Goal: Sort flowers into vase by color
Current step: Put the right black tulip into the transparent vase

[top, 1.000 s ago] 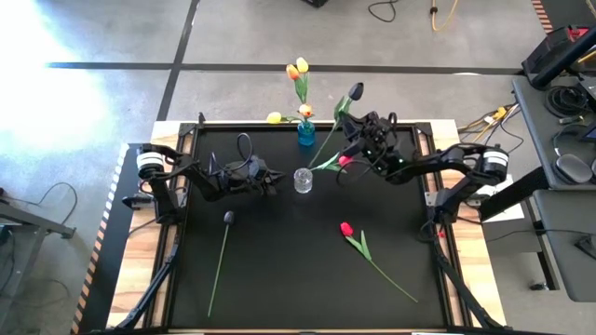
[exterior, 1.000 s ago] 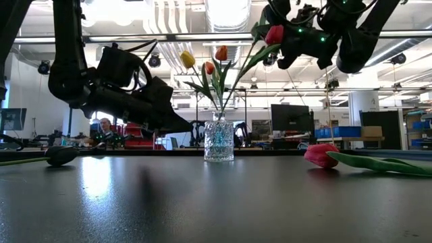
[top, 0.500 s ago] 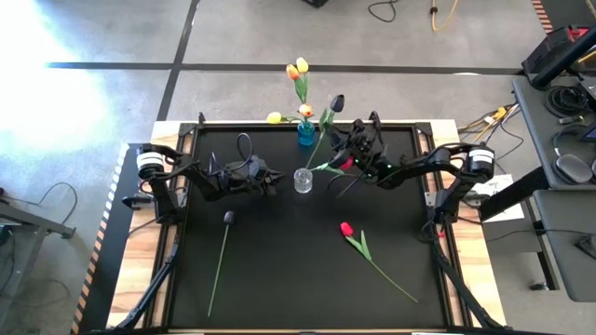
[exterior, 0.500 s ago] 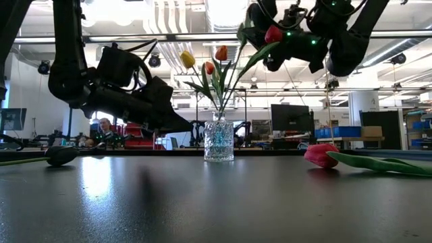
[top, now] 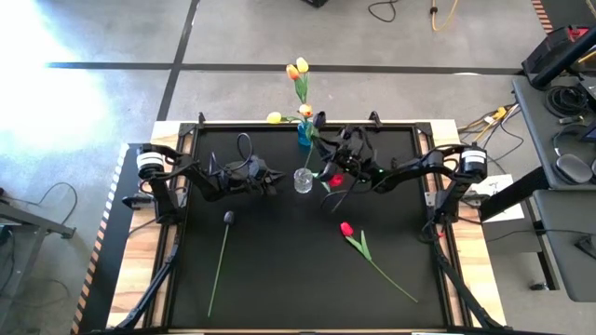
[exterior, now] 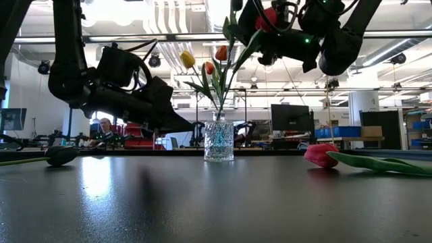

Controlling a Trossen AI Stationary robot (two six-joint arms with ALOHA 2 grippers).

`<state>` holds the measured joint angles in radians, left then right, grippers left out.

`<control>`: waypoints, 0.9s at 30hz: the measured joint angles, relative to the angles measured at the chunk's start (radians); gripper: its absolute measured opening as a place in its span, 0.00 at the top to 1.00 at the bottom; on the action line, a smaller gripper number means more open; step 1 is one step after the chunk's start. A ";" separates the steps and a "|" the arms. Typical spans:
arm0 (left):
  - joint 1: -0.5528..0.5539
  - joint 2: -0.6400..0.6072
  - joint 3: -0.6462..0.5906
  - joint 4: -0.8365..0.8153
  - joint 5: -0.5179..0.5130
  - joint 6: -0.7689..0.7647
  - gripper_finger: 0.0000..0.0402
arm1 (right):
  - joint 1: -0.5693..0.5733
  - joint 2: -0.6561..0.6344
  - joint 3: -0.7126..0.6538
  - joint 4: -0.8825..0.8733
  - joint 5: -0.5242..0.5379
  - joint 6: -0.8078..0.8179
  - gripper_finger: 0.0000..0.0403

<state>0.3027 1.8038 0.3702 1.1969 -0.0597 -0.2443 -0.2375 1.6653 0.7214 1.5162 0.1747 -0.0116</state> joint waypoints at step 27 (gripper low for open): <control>0.000 0.000 0.000 0.000 0.000 0.000 1.00 | 0.000 -0.105 0.059 -0.507 0.001 0.000 0.56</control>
<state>0.3023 1.8038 0.3702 1.1972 -0.0597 -0.2443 -0.2379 1.5602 0.7807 1.0091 0.1753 -0.0114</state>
